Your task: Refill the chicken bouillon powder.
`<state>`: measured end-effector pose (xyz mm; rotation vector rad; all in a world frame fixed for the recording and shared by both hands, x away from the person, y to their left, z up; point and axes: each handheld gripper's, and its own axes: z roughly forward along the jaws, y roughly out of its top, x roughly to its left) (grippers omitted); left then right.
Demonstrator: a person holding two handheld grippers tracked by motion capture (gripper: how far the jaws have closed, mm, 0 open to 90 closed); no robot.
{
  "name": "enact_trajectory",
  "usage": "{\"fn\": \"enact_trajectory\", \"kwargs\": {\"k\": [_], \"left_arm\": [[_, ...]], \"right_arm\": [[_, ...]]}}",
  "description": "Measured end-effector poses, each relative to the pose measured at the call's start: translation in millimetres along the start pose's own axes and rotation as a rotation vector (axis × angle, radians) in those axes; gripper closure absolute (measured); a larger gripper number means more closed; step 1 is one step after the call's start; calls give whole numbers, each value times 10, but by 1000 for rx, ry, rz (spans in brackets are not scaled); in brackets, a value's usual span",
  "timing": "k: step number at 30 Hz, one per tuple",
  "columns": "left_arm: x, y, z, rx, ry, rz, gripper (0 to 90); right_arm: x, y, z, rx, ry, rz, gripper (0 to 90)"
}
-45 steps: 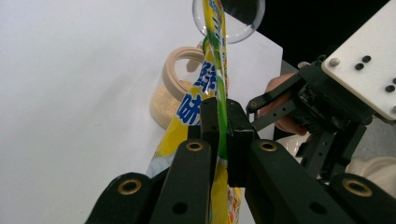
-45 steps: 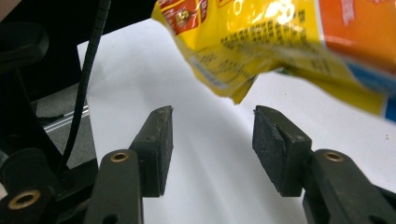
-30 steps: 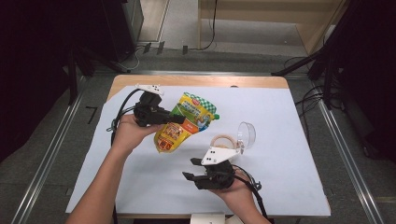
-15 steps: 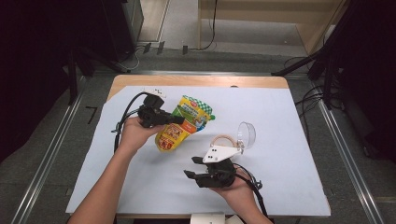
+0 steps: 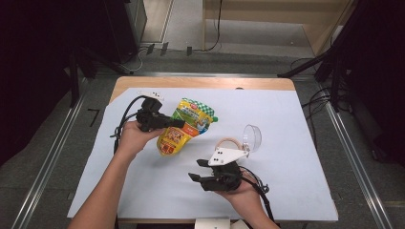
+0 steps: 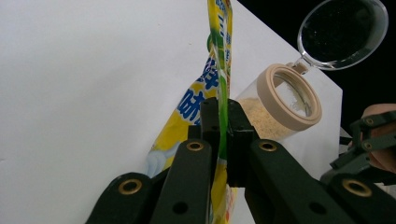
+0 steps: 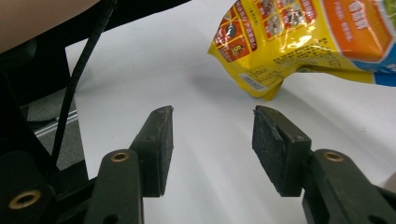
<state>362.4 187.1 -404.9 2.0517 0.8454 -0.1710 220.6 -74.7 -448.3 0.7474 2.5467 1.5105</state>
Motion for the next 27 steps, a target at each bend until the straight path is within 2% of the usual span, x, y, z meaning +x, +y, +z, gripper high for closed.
{"fn": "enact_trajectory", "kwargs": {"k": [5, 8, 12, 14, 16, 18, 27], "left_arm": [[-11, -40, -44, 1, -13, -3, 893], [-13, -72, -90, 1, -17, 7, 892], [0, -124, -150, -3, -22, 2, 891], [14, -150, -178, -5, -26, -23, 891], [32, -177, -215, -21, -3, -54, 887], [48, -203, -252, -24, 3, -63, 888], [14, -348, -369, -25, -10, -38, 872]], "right_arm": [[-27, 5, -23, 2, -4, 16, 493], [-39, 13, -34, 2, -7, 16, 493], [-44, 22, -45, 4, -11, 13, 492], [-49, 28, -48, 4, -14, 9, 492], [-53, 36, -50, 1, -10, 10, 491], [-60, 43, -55, 0, -8, 6, 491], [-108, 74, -89, -6, -17, 8, 491]]}}
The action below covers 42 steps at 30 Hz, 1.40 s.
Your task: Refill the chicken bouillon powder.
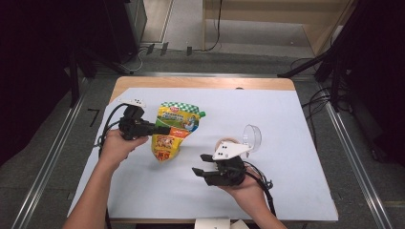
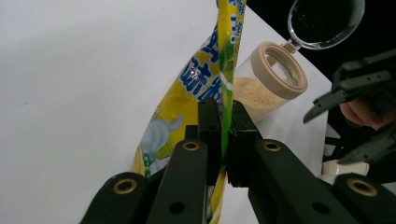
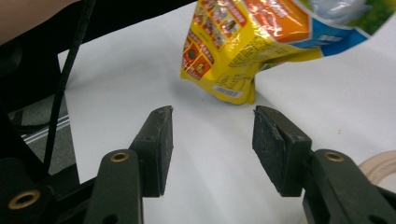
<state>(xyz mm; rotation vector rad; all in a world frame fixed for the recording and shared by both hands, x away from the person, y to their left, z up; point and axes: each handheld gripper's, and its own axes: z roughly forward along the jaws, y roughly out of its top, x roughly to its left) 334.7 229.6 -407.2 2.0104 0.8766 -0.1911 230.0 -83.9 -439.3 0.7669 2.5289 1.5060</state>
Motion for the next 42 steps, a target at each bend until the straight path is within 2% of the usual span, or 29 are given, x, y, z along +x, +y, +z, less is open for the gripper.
{"fn": "enact_trajectory", "kwargs": {"k": [2, 10, 13, 16, 21, 26, 28, 31, 33, 37, 42], "left_arm": [[4, -35, -30, -3, -8, 0, 862], [-9, -131, -133, 12, 7, 57, 836], [-8, -148, -157, 9, 9, 51, 824], [-15, -167, -193, 0, -17, 55, 806], [-46, -245, -274, -10, -20, 56, 706], [-103, -232, -372, -57, 6, 74, 609], [-119, -220, -387, -54, 14, 76, 574], [-182, -182, -431, -42, 49, 84, 512], [-207, -163, -467, -38, 47, 85, 496], [-254, -138, -545, -31, 73, 95, 459], [-244, -147, -648, -47, 98, 72, 419]], "right_arm": [[-19, 2, -6, 1, -5, 0, 491], [-63, 17, -5, 3, -14, -1, 491], [-62, 21, 5, 11, -13, 0, 491], [-59, 27, 16, 12, -12, -10, 491], [-61, 40, 20, 16, -11, -10, 501], [-95, 68, -3, 17, -7, 5, 509], [-119, 78, -22, 22, -10, 16, 509], [-155, 88, -42, 42, -12, 40, 511], [-185, 96, -55, 49, -15, 43, 511], [-214, 133, -112, 49, -21, 48, 512], [-237, 188, -200, 53, -38, 47, 517]]}}
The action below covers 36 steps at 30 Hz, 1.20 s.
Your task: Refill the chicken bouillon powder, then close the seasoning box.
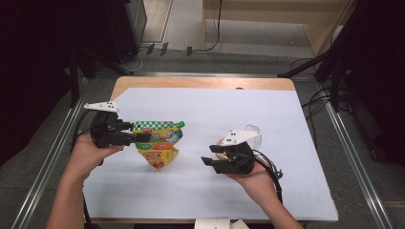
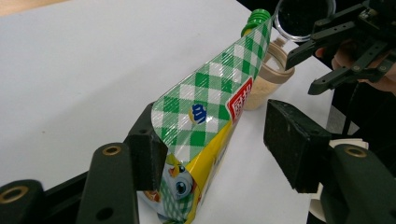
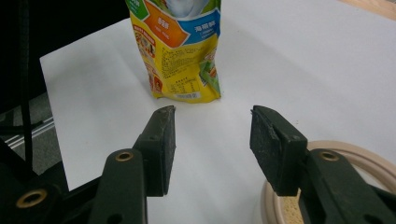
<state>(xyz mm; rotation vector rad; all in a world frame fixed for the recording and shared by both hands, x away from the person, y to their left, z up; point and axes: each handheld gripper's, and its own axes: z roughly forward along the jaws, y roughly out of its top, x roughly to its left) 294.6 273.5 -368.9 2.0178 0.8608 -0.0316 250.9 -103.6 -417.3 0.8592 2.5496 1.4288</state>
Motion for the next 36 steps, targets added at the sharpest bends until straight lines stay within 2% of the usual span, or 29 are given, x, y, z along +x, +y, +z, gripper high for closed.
{"fn": "enact_trajectory", "kwargs": {"k": [4, 6, 10, 12, 18, 23, 31, 34, 36], "left_arm": [[17, -5, -98, -13, 26, -2, 408], [21, -8, -152, -15, 56, -3, 397], [49, -29, -255, -28, 73, -3, 397], [74, -46, -302, -37, 81, -15, 397], [166, -117, -358, -24, 127, -32, 387], [221, -156, -342, -18, 161, -56, 383], [326, -228, -245, -13, 160, -76, 373], [356, -252, -174, -1, 170, -89, 372], [359, -264, -126, 0, 170, -72, 377]], "right_arm": [[-36, 23, -49, 3, -1, 15, 523], [-55, 33, -62, 6, -2, 24, 528], [-83, 50, -83, 13, -5, 31, 540], [-96, 63, -100, 12, -7, 31, 542], [-130, 107, -191, 1, -10, 40, 554], [-186, 145, -301, -20, -20, 54, 568], [-283, 208, -495, -43, -48, 73, 591], [-324, 213, -558, -46, -74, 57, 588], [-355, 211, -598, -49, -81, 62, 606]]}}
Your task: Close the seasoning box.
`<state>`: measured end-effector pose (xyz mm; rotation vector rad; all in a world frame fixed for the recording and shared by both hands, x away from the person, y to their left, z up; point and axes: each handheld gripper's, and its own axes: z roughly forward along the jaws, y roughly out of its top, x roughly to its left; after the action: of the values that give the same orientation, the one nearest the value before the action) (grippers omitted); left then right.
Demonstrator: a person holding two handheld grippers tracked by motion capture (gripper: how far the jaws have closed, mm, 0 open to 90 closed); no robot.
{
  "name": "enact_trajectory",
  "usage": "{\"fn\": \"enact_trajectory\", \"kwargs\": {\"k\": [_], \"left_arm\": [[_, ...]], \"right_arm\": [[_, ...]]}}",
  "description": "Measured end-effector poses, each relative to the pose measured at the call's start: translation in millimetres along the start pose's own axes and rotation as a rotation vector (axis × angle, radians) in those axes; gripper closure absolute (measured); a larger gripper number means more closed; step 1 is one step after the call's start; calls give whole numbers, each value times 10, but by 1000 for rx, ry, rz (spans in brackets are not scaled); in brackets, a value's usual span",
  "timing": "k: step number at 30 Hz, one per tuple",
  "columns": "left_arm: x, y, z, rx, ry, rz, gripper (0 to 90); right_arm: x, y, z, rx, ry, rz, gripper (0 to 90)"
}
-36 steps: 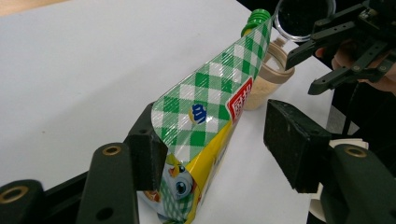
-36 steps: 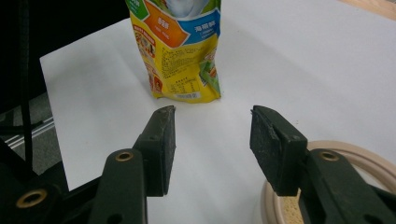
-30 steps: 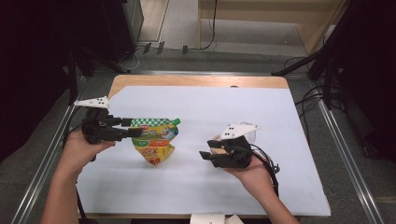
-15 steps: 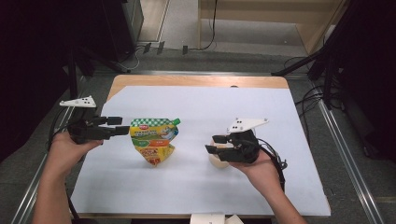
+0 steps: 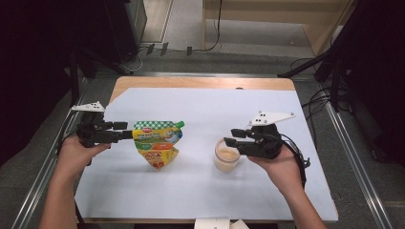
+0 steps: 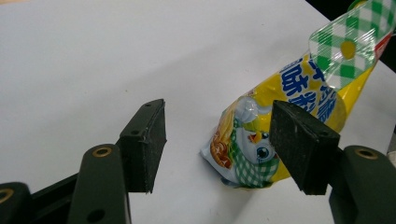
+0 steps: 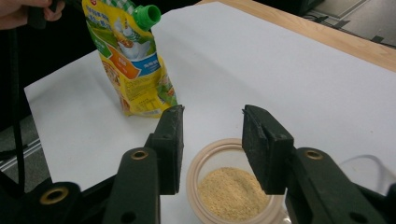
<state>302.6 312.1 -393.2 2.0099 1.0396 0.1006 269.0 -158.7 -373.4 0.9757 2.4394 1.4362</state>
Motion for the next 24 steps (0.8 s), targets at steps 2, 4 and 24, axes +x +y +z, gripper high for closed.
{"fn": "enact_trajectory", "kwargs": {"k": [2, 4, 24], "left_arm": [[0, -3, 51, 4, -14, 1, 379], [-5, -9, 86, 11, -20, -4, 378], [44, -43, 158, 32, -18, -7, 371]], "right_arm": [[-29, 4, -38, -4, -10, 2, 631], [-53, 9, -79, -10, -14, 6, 659], [-428, -57, -491, -81, -122, 112, 899]]}}
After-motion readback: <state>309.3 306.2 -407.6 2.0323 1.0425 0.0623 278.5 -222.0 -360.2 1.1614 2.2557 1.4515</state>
